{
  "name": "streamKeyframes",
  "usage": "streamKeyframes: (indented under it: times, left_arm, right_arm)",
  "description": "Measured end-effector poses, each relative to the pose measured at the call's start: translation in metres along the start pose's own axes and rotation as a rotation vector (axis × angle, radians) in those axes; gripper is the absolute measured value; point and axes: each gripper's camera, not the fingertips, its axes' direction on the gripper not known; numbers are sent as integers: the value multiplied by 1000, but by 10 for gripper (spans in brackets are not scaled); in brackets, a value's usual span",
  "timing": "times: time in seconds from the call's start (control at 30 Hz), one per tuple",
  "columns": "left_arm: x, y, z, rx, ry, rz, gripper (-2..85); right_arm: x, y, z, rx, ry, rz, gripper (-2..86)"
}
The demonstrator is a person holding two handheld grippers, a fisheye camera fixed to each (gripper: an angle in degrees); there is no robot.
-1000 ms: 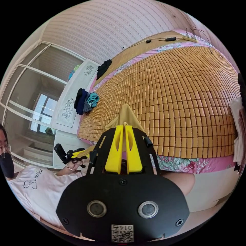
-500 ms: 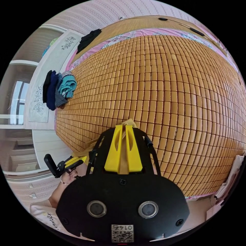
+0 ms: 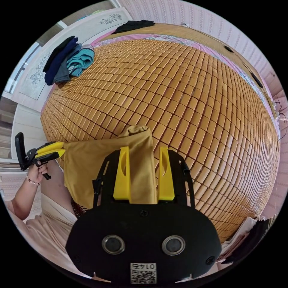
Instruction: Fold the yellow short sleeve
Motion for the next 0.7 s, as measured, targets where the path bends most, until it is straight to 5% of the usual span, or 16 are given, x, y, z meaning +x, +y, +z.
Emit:
streamKeyframes:
  times: [0.13, 0.33, 0.7]
  left_arm:
    - [12, 2, 33, -58, -40, 16, 71]
    - [20, 23, 43, -53, 5, 13, 3]
    - [159, 149, -60, 190, 46, 361, -10]
  right_arm:
    - [-17, 5, 4, -25, 93, -69, 104]
    - [6, 34, 0, -17, -78, -6, 50]
    - [25, 281, -109, 475, -280, 38, 32]
